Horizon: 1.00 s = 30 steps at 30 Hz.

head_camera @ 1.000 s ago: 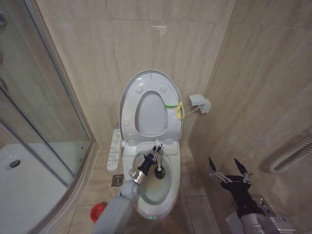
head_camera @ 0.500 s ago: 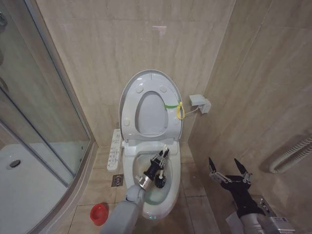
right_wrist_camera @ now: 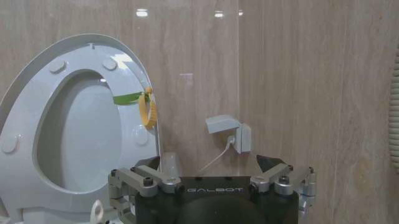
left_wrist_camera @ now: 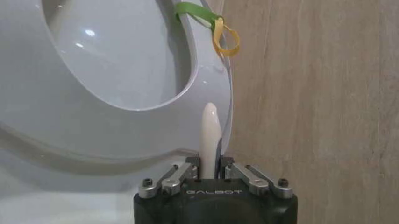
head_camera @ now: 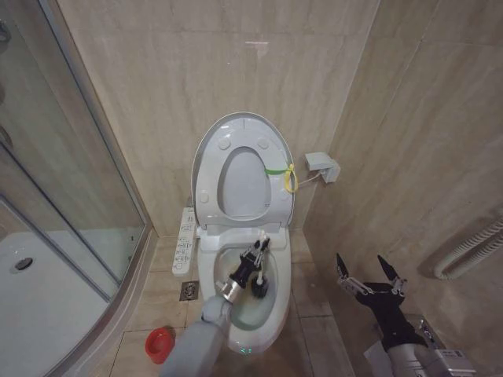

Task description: Open the toilet lid, clean the toilet bowl with a toilet brush, close the toilet lid, and flush.

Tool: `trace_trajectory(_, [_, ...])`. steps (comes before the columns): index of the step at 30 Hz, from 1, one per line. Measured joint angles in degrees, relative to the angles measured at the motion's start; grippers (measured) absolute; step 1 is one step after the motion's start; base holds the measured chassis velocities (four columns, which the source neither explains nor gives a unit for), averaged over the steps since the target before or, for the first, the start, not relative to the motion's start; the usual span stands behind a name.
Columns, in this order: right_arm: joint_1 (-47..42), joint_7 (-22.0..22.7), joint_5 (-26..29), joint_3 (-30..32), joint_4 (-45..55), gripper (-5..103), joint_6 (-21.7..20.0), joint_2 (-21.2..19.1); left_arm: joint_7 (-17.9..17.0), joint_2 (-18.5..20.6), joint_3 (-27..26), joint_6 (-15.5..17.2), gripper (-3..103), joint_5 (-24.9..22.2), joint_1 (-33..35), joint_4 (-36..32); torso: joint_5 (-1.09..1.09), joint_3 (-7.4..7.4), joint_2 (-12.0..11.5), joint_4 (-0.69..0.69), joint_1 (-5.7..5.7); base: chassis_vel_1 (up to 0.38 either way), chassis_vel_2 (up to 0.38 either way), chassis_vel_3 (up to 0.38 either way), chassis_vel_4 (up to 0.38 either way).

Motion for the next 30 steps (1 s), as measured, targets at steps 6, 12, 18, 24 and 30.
trace_trajectory(6, [0.0,0.0,0.0,0.0,0.0,100,0.0,0.0,-0.7,1.1,0.3,0.5,19,-1.2,-1.9,-1.8,0.00,0.00,0.0,-0.02,0.00,0.000,0.000,0.000,0.000])
trace_trajectory(12, [0.0,0.0,0.0,0.0,0.0,100,0.0,0.0,-2.2,-0.2,-0.7,-0.4,19,0.0,-1.1,-0.9,0.00,0.00,0.0,-0.02,0.00,0.000,0.000,0.000,0.000])
trace_trajectory(18, [0.0,0.0,0.0,0.0,0.0,100,0.0,0.0,-1.4,-1.0,-0.6,-0.9,19,0.9,1.8,-1.2,0.02,0.00,0.0,0.01,0.00,0.000,0.000,0.000,0.000])
trace_trajectory(24, [0.0,0.0,0.0,0.0,0.0,100,0.0,0.0,-2.2,-0.4,0.2,0.0,19,-0.2,-0.5,-3.0,0.00,0.00,0.0,-0.03,0.00,0.000,0.000,0.000,0.000])
trace_trajectory(30, [0.0,0.0,0.0,0.0,0.0,100,0.0,0.0,-2.3,-0.3,-0.4,0.0,19,-0.4,-1.7,-1.7,0.00,0.01,0.0,-0.01,0.00,0.000,0.000,0.000,0.000])
